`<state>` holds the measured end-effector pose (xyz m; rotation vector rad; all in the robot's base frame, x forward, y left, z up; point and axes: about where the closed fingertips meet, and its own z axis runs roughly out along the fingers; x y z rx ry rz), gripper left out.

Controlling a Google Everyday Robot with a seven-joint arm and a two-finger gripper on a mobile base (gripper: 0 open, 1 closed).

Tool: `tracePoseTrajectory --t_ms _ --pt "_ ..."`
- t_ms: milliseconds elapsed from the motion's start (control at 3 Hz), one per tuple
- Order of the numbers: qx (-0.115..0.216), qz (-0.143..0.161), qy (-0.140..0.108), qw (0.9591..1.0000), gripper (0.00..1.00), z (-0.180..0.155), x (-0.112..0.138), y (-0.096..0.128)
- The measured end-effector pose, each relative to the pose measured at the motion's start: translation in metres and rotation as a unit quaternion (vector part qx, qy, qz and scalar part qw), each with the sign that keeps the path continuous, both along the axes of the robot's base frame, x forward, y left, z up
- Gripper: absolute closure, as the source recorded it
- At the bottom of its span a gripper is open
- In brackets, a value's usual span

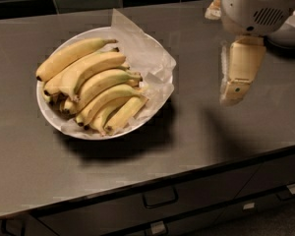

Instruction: Pick banana from white bowl

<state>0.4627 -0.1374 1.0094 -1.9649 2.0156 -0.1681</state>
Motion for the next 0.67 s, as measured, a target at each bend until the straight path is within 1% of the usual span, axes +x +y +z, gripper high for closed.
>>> tracePoseTrajectory --t_ms 333,667 --pt "-0.003 0.092 0.012 0.9957 0.00 -0.0017 0.0078 0.0587" --pt "0.001 0.093 0.002 0.9956 0.00 0.0016 0.0104 0.0621"
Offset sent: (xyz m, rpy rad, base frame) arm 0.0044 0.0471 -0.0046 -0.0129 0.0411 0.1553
